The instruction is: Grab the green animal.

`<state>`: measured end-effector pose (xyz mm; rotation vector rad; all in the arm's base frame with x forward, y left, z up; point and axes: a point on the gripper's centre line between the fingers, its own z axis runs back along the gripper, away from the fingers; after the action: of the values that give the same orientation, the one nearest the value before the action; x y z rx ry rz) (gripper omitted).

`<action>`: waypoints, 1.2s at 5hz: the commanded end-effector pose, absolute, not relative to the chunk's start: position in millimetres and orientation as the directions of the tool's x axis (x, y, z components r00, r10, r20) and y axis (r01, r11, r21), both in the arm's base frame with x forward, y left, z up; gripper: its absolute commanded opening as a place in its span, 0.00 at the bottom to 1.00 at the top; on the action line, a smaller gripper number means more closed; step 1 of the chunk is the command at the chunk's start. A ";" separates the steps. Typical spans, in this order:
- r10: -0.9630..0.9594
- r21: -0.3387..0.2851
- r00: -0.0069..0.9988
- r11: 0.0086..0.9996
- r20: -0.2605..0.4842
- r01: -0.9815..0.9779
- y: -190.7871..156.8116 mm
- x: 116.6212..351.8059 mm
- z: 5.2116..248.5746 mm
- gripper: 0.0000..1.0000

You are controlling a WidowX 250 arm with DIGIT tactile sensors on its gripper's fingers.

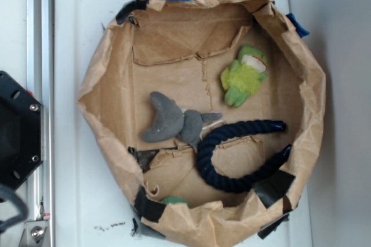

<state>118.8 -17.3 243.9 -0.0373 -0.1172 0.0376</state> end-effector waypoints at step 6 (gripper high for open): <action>0.587 -0.161 0.788 0.809 0.185 -0.565 20.8 268.6 135.2 1.00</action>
<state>262.3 9.1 117.9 -0.0827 -0.1693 0.5973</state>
